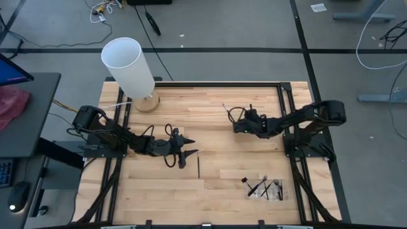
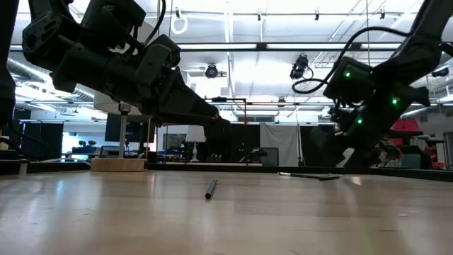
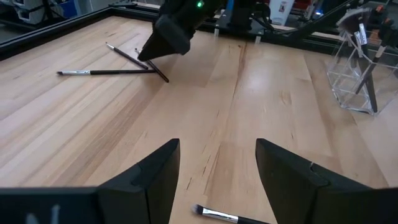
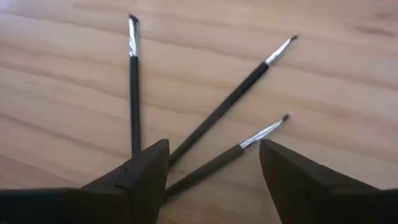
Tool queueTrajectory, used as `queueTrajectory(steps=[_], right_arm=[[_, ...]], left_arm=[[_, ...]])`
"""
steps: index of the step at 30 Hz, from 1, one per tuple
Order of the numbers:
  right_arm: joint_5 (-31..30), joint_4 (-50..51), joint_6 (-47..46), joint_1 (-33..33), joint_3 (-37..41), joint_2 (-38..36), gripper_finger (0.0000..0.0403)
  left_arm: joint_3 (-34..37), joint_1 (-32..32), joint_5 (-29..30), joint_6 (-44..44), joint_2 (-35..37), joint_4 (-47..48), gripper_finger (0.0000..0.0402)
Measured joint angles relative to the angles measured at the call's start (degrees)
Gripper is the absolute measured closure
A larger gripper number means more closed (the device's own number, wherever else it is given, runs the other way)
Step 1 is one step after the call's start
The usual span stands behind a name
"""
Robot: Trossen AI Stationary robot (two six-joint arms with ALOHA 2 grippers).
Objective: Pick & Place Makeup Supplies
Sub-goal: Put the silver makeup brush into the transparent organizer
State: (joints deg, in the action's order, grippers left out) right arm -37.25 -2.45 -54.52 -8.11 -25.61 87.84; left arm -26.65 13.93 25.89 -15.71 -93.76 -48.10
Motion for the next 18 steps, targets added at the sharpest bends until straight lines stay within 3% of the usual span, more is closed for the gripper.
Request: queueTrajectory(steps=[7,18], right_arm=[[0.8,-4.1,2.1,-1.3,-0.1,4.2,0.0179],[5.8,-6.1,15.0,-1.8,-0.1,4.0,0.0216]], left_arm=[[0.0,0.0,0.0,0.0,0.0,0.0,0.0189],[0.0,0.0,0.0,-0.1,0.0,0.0,0.0189]])
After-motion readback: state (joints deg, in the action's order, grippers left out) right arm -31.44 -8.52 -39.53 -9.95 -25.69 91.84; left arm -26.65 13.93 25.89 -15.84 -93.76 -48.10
